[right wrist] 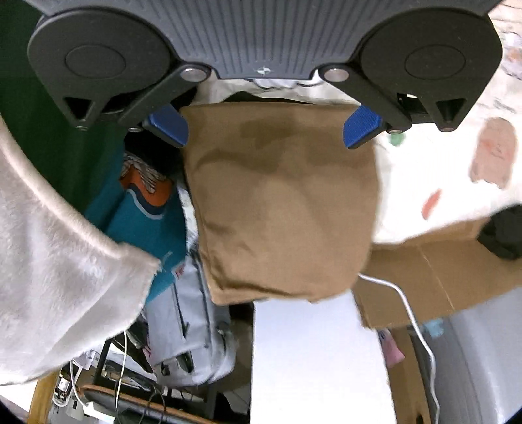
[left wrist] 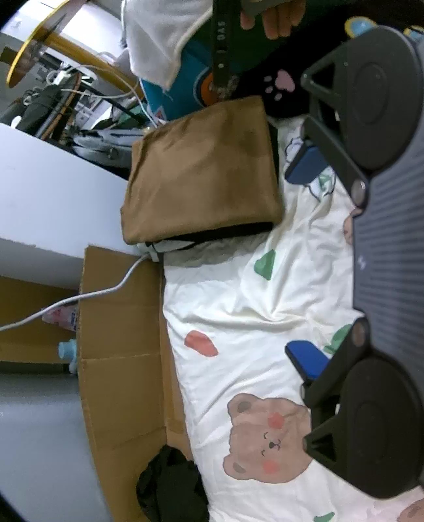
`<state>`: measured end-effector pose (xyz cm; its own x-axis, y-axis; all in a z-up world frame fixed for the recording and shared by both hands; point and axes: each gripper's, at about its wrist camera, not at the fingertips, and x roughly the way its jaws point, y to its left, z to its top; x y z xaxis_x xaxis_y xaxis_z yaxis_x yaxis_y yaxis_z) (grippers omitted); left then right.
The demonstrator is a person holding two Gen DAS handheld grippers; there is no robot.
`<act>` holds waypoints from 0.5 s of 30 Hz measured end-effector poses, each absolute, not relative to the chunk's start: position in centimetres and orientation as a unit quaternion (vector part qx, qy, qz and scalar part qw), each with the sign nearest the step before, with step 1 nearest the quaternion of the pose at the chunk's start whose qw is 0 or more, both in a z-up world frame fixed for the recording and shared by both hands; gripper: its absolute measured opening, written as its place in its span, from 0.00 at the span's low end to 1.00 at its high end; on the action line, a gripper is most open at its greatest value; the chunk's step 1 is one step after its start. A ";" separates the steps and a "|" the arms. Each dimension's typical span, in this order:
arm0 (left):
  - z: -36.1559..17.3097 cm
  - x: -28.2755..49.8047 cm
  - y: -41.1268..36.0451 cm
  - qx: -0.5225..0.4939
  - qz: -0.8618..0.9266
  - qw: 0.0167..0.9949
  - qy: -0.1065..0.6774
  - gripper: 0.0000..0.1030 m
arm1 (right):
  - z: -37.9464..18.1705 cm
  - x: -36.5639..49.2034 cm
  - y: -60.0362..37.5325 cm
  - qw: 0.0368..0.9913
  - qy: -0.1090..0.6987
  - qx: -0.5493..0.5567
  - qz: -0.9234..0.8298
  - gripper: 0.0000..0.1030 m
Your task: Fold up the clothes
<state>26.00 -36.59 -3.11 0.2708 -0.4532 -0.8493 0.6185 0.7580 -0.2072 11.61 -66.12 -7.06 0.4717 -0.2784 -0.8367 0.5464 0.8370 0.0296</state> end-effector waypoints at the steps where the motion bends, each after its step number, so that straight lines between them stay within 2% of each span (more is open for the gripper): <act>1: -2.7 25.8 -36.3 0.080 -0.339 0.793 0.500 1.00 | -6.5 11.5 -65.6 0.845 0.453 0.152 -0.240 1.00; 15: 3.2 22.6 -30.8 0.068 -0.284 0.835 0.466 1.00 | 0.3 9.1 -58.7 0.850 0.454 0.158 -0.217 1.00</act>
<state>22.63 -30.79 3.19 0.4038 -0.4106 -0.8175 0.5376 0.8296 -0.1512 9.10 -58.68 0.29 0.4937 -0.2250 -0.8400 0.5113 0.8564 0.0711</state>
